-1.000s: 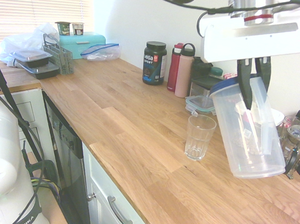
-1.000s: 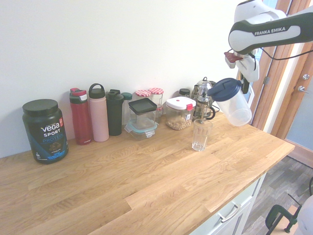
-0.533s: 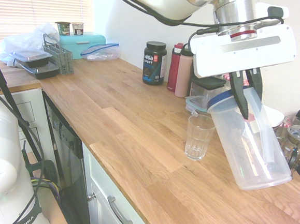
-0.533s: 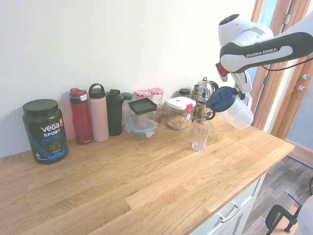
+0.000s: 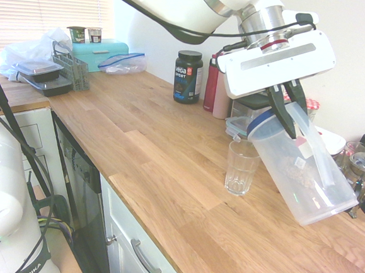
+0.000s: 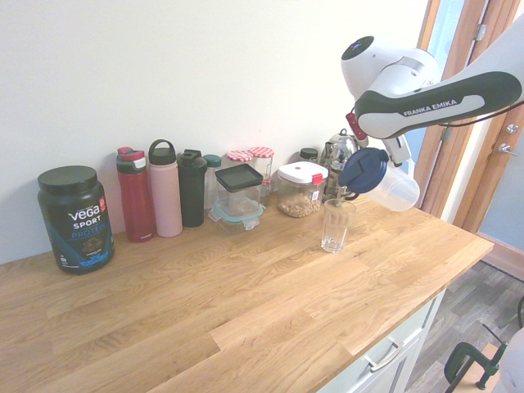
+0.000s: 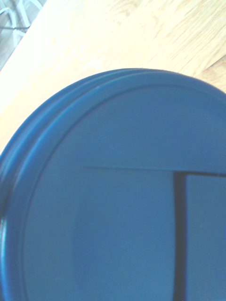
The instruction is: Pour me some water
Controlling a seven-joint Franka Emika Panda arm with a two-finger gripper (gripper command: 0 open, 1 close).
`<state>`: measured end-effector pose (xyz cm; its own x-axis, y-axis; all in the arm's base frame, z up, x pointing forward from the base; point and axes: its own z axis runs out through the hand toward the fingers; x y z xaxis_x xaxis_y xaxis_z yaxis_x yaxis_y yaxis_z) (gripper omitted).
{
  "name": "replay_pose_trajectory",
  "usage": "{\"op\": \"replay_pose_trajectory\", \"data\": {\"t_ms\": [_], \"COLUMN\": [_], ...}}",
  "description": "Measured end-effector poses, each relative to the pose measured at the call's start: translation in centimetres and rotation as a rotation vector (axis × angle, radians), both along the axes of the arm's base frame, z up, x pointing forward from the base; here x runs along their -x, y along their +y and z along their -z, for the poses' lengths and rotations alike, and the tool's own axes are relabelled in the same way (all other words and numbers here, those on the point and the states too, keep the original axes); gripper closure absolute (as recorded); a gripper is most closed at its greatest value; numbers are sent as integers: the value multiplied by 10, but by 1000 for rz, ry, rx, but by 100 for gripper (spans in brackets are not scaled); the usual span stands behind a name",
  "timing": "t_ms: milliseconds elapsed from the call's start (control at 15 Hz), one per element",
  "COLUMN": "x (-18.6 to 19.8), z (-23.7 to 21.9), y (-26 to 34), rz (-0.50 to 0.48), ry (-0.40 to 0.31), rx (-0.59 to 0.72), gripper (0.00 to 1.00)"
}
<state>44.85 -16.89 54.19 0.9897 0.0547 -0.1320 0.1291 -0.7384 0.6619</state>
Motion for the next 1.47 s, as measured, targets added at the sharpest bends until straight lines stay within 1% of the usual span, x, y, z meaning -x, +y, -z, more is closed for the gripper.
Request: {"op": "replay_pose_trajectory", "data": {"t_ms": [200, 467, 533, 667, 800, 1000, 1200, 1333, 1467], "x": [1, 4, 6, 15, 32, 55, 78, 95, 106], "z": [3, 8, 6, -5, -29, -63, -71, -64, -54], "y": [11, 24, 24, 16, 0, -31, -77, -101, -111], "rz": [-20, -32, -27, -8, 12, 36, 51, 54, 53], "ry": [22, 37, 32, -2, -53, -128, -176, -210, -234], "rx": [46, 63, 52, -4, -114, -318, -524, -659, -793], "gripper": [100, 100, 100, 100, 100, 100, 100, 100, 100]}}
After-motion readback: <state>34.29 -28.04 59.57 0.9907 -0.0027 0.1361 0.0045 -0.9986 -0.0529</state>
